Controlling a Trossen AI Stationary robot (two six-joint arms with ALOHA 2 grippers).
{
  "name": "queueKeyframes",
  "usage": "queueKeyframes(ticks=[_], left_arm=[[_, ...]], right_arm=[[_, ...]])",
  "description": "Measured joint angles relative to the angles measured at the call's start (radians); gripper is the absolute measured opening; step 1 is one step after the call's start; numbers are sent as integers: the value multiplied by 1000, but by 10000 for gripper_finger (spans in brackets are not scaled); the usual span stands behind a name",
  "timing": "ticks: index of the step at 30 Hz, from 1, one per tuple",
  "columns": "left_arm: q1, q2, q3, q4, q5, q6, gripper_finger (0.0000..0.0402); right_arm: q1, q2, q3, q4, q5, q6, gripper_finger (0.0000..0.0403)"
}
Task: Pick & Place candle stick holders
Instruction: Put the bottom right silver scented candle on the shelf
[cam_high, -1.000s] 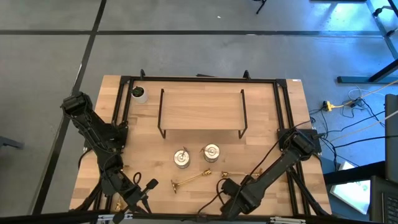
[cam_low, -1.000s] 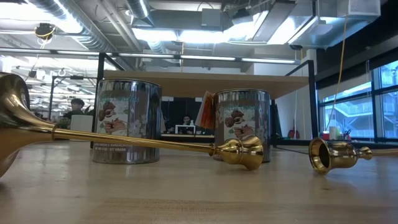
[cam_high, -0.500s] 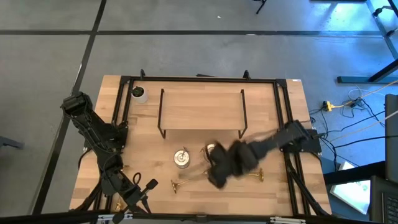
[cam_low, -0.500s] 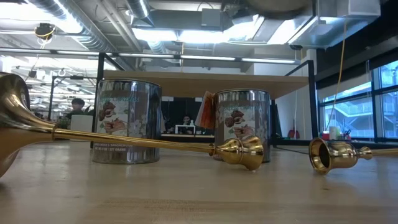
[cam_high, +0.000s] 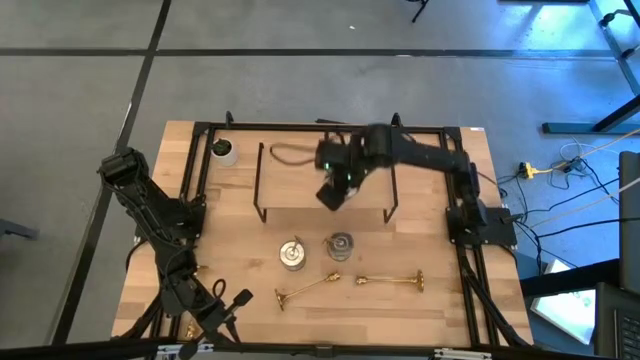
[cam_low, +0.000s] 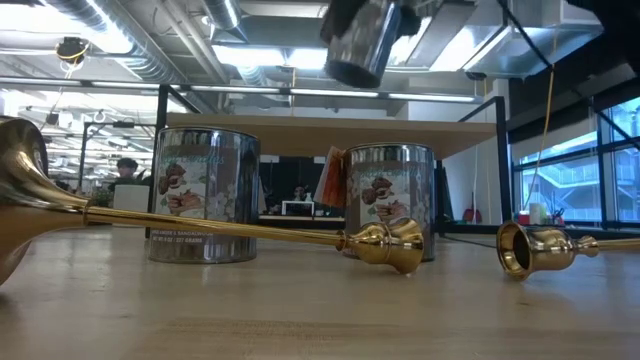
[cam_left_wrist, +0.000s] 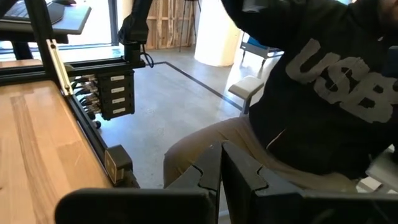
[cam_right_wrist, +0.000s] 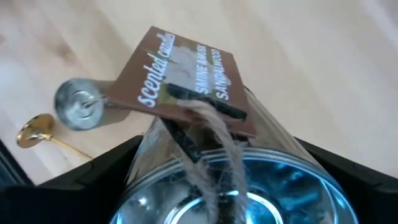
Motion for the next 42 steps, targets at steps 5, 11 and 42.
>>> queueKeyframes(ticks=[5, 11, 42], left_arm=[[1, 0, 0, -14, 0, 0, 6], [17, -4, 0, -58, 1, 31, 6], [371, -72, 0, -231, 181, 71, 6]], right_arm=[[-111, 0, 0, 0, -5, -141, 358], [-206, 0, -13, 1, 34, -279, 358], [-329, 0, -217, 1, 2, -490, 387]])
